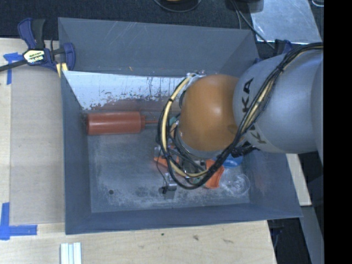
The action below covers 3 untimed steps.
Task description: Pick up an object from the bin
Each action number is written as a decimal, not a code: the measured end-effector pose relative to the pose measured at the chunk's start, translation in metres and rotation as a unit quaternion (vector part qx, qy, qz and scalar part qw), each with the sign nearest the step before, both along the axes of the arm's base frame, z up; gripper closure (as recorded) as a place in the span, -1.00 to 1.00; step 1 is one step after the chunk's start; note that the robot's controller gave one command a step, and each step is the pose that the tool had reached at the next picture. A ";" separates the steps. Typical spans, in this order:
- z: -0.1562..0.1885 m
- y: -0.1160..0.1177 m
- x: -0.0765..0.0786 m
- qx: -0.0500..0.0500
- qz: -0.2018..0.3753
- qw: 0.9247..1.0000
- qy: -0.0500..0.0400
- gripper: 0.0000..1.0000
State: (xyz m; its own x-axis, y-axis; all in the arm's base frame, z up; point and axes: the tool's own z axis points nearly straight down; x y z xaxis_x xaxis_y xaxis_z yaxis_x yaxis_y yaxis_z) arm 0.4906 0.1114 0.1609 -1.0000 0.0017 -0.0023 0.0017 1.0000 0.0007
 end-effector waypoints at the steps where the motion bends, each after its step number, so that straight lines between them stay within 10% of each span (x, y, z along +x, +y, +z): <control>1: 0.000 0.000 0.000 0.000 0.000 1.000 0.000 -1.00; 2: -0.051 -0.061 0.073 -0.001 -0.026 1.000 -0.002 -1.00; 3: -0.088 -0.079 0.038 0.000 0.069 0.998 -0.002 1.00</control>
Offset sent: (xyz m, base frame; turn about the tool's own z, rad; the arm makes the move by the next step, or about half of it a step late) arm 0.0712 -0.0571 -0.0491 0.0464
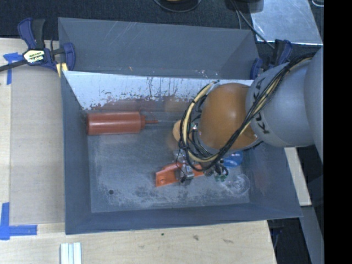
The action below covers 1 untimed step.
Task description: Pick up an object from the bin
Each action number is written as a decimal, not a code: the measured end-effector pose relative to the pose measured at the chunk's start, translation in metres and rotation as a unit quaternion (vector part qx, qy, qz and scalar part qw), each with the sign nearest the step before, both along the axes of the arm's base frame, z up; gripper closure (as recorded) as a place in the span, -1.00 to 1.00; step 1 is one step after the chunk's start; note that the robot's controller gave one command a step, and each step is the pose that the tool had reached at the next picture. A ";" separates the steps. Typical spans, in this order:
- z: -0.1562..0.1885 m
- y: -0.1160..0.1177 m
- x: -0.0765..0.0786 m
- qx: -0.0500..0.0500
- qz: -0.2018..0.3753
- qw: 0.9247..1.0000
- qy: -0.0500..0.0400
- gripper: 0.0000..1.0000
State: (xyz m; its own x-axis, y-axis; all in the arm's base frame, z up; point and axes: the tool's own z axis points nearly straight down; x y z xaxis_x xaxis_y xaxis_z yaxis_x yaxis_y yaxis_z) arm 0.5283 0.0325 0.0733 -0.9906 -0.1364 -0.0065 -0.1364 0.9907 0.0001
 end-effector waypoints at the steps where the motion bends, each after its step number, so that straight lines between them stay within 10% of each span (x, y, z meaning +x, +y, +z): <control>1: 0.000 0.000 0.000 0.000 0.000 1.000 0.000 1.00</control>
Offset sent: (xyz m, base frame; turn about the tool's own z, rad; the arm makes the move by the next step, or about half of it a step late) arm -0.0028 -0.0114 0.1066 -0.0775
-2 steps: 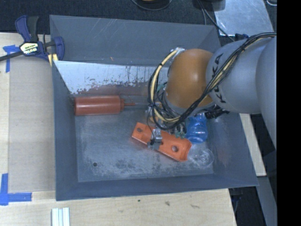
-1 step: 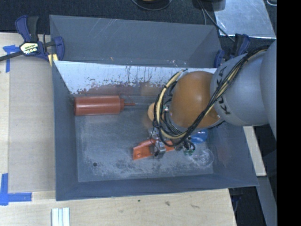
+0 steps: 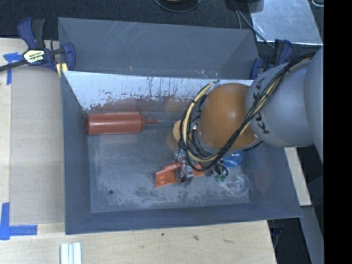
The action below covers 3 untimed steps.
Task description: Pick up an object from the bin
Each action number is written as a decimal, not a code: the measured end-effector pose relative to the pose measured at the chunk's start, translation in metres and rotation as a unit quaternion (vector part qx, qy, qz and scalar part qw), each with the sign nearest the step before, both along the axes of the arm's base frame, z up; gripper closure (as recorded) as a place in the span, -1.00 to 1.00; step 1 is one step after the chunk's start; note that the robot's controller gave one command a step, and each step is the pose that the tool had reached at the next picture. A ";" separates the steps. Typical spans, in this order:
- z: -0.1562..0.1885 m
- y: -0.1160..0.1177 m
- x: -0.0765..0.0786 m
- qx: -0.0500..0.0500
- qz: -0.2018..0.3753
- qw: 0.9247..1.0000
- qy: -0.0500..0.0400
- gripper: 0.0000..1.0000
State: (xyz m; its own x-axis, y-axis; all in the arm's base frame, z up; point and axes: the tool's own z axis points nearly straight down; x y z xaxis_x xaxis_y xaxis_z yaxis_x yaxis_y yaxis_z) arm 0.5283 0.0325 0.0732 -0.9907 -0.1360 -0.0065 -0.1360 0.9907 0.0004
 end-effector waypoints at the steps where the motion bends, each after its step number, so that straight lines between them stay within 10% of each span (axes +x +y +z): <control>1: 0.107 -0.012 -0.002 0.000 0.038 0.999 -0.001 1.00; 2: 0.107 -0.012 -0.002 0.000 0.037 0.999 -0.001 1.00; 3: 0.217 -0.027 -0.002 0.000 0.041 0.999 -0.003 1.00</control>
Offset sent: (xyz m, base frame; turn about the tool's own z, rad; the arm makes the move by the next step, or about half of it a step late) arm 0.0000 0.0000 0.0000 0.0000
